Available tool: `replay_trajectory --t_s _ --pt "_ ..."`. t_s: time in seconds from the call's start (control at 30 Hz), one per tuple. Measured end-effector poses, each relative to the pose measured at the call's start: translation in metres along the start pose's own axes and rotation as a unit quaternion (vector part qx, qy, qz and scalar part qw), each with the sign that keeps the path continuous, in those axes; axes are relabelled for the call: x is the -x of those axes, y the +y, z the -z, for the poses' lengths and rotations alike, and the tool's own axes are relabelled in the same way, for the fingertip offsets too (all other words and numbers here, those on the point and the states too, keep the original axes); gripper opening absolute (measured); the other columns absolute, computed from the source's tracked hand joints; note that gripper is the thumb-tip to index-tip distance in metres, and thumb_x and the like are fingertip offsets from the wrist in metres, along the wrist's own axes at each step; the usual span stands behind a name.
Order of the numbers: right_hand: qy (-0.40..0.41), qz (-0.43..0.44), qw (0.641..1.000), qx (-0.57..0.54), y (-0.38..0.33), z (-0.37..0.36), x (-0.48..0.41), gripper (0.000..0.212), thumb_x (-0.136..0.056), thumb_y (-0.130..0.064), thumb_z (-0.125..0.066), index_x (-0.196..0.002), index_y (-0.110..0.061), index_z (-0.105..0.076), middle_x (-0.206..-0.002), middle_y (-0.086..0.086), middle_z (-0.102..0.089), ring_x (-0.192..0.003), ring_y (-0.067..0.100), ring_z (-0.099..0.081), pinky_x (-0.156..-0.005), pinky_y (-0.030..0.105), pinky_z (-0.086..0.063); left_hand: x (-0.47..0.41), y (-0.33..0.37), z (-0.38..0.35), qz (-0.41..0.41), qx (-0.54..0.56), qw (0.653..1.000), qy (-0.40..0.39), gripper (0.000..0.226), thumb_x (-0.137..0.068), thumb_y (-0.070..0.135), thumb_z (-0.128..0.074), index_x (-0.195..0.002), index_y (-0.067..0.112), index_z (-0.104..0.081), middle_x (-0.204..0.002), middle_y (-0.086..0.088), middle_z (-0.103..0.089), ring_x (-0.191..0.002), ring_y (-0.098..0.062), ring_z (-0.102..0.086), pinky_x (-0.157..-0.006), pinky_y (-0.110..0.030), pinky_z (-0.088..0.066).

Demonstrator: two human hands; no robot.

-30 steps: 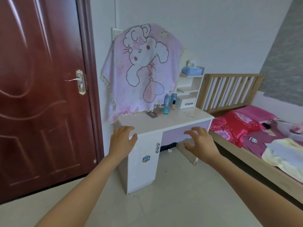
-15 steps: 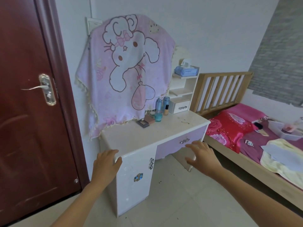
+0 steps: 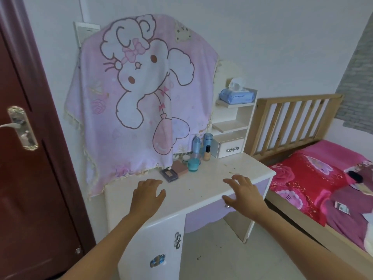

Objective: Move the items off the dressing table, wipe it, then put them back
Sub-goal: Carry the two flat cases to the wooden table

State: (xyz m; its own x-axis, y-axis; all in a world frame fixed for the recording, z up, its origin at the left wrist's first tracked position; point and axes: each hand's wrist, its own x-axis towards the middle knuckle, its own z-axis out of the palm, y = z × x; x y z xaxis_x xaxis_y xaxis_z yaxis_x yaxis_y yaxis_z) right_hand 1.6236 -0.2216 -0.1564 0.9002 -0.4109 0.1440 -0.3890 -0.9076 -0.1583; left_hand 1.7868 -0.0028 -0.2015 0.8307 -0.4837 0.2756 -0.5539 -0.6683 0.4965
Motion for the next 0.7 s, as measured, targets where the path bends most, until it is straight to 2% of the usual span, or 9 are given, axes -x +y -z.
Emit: replay_trajectory --t_s 0.2,0.57,0.7 --pt "-0.055 0.022 0.998 -0.027 0.031 -0.039 -0.063 0.055 -0.089 -0.042 -0.050 -0.138 -0.027 -0.031 -0.146 0.002 -0.028 -0.134 0.021 -0.027 -0.107 0.034 -0.028 -0.037 0.007 -0.063 0.043 -0.032 0.997 -0.058 0.038 -0.094 0.033 -0.043 -0.131 0.021 -0.045 -0.136 0.003 -0.046 -0.127 -0.019 -0.035 -0.100 -0.030 -0.031" --pt "-0.152 0.039 0.984 -0.090 0.020 -0.144 -0.187 0.053 -0.089 -0.041 -0.049 -0.138 -0.027 -0.032 -0.146 -0.001 -0.029 -0.133 0.017 -0.028 -0.105 0.029 -0.028 -0.144 -0.064 -0.148 0.135 -0.062 0.983 -0.112 0.039 -0.094 0.033 -0.040 -0.130 0.020 -0.045 -0.136 0.001 -0.046 -0.124 -0.021 -0.038 -0.098 -0.030 -0.036" --pt "-0.184 0.033 0.979 -0.085 0.016 -0.169 -0.247 0.052 -0.090 -0.041 -0.049 -0.137 -0.027 -0.034 -0.146 -0.001 -0.031 -0.132 0.018 -0.029 -0.107 0.031 -0.028 -0.191 -0.084 -0.182 0.135 -0.054 0.979 -0.140 0.039 -0.095 0.031 -0.037 -0.133 0.019 -0.040 -0.143 0.001 -0.036 -0.127 -0.020 -0.035 -0.099 -0.029 -0.034"
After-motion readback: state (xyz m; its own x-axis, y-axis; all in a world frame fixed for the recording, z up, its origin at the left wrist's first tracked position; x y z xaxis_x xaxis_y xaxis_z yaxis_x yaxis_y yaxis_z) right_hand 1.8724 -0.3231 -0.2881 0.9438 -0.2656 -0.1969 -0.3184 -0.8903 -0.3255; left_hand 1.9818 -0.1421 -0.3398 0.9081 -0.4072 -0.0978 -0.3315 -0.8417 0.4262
